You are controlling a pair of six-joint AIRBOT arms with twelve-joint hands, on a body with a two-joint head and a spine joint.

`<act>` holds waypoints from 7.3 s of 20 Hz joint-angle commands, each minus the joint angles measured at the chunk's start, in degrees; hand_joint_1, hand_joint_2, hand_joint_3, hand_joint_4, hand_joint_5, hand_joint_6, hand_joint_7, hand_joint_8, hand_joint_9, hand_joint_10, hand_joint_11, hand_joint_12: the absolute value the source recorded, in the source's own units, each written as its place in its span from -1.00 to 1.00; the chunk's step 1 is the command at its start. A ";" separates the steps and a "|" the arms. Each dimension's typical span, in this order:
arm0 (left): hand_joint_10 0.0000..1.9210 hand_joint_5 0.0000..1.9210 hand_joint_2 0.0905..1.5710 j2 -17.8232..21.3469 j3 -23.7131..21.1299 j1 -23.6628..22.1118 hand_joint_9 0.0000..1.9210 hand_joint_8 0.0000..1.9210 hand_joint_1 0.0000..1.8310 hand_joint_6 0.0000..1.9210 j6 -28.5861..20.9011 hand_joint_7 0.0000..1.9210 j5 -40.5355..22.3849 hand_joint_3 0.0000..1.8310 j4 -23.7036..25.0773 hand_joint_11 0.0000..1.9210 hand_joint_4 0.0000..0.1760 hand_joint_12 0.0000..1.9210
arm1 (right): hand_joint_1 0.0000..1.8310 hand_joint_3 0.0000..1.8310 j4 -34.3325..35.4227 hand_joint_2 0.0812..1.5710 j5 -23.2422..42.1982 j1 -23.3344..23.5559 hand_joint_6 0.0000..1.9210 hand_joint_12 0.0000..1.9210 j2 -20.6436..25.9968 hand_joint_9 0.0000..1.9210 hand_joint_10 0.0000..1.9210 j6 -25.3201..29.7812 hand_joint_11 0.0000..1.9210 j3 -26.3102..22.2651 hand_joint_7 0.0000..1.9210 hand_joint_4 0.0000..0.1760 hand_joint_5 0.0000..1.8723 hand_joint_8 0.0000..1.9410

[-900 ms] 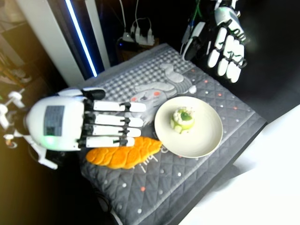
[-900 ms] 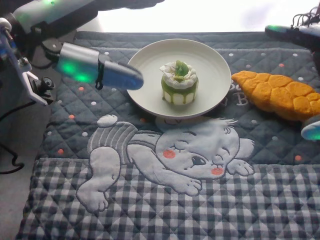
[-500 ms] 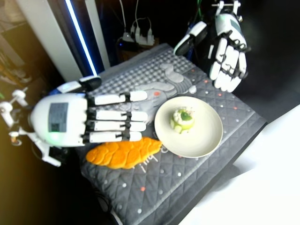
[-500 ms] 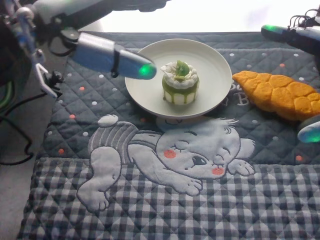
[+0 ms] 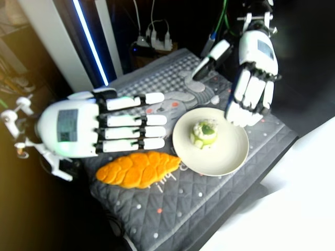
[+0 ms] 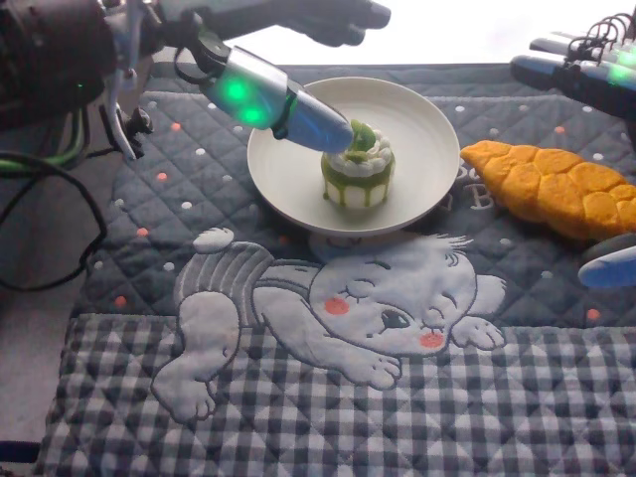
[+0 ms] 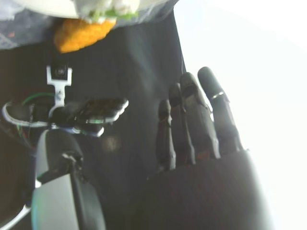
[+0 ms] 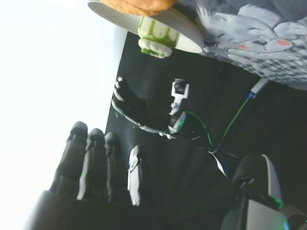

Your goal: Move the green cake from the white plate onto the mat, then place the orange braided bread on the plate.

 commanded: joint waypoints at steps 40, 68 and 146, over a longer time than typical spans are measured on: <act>0.16 0.04 0.44 -9.36 9.16 2.35 -0.20 0.46 0.33 -0.08 -5.20 -0.18 1.73 -1.00 3.74 -0.31 -1.00 0.45 | -0.45 -1.00 1.17 0.03 7.95 0.58 -1.00 -0.35 -0.77 -0.80 -1.00 0.20 -1.00 -0.61 -0.76 0.48 -0.78 -1.00; -0.99 -0.74 -0.03 2.12 -10.22 6.91 -0.81 -1.00 -0.03 -1.00 -13.04 -0.75 -10.45 -1.00 19.91 -0.98 -0.11 -0.22 | -0.51 -1.00 1.48 -0.07 7.67 0.57 -1.00 -0.30 -0.79 -0.79 -1.00 0.36 -1.00 -0.70 -0.74 0.72 -0.83 -1.00; -1.00 -0.74 0.17 19.74 -22.78 17.84 -0.74 -1.00 -0.03 -1.00 22.75 -0.83 -38.28 -0.97 -28.76 -0.90 0.98 -0.95 | 0.27 -1.00 -13.14 0.40 -22.59 30.27 0.02 0.99 -15.28 0.32 0.98 2.39 0.42 15.89 0.05 -1.00 0.03 0.91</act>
